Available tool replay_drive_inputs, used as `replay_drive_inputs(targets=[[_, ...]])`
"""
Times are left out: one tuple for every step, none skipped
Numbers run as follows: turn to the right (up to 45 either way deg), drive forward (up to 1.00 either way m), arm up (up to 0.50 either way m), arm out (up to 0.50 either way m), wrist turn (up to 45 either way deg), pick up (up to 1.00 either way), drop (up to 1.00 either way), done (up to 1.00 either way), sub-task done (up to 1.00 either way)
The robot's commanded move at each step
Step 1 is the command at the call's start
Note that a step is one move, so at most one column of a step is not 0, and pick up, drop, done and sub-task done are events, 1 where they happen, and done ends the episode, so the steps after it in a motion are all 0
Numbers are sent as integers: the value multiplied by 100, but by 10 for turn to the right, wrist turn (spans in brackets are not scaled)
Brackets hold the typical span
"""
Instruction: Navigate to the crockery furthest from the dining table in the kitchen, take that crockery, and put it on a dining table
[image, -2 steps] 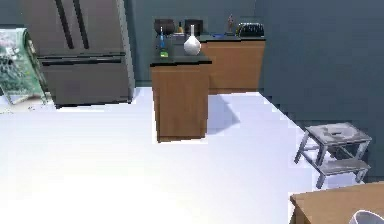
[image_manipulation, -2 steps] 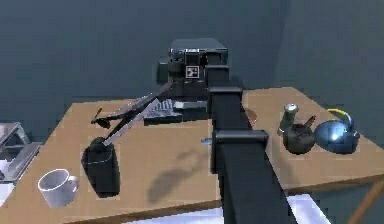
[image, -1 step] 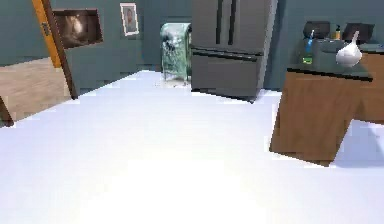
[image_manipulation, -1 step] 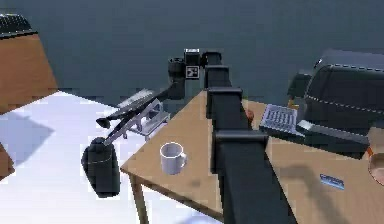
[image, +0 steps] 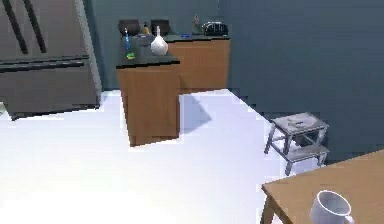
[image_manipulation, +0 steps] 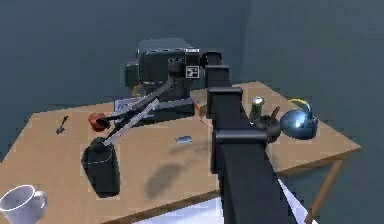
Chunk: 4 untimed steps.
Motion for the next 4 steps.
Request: replay_drive_inputs(targets=[[450,0,0,0,0,0,0,0,0],[450,0,0,0,0,0,0,0,0],[0,15,0,0,0,0,0,0,0],[-450,0,0,0,0,0,0,0,0]])
